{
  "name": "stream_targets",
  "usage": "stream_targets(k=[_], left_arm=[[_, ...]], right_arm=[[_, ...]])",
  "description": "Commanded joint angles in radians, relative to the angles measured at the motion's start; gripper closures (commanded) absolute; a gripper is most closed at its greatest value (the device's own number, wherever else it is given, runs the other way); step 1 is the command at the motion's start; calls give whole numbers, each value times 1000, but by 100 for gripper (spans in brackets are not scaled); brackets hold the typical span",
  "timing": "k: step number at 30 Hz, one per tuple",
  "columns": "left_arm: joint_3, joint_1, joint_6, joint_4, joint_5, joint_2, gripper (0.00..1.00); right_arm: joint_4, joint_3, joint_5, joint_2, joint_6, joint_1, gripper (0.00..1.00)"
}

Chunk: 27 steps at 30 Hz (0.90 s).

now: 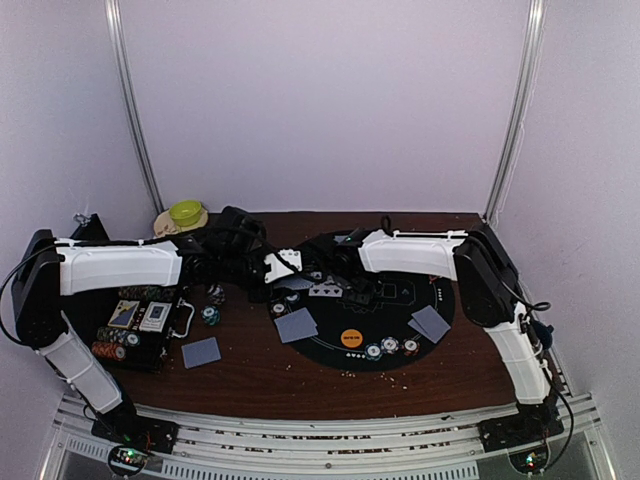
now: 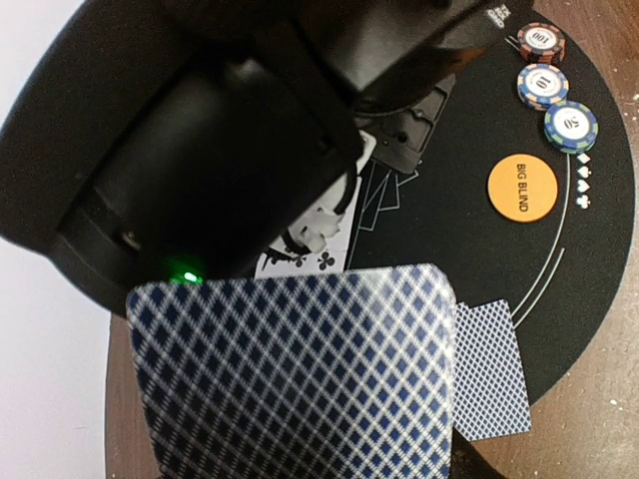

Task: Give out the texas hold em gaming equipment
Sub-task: Flop the poker card in the community card area.

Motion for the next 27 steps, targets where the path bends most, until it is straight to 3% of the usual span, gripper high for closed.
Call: stream_targets(k=[1,27], left_arm=[[6,1,0,38,15,-6,45],[7,1,0,37,13,-4,45]], right_arm=[[-9,32,-13,24,15,7,96],[-4,59,-104,28,20,18,82]])
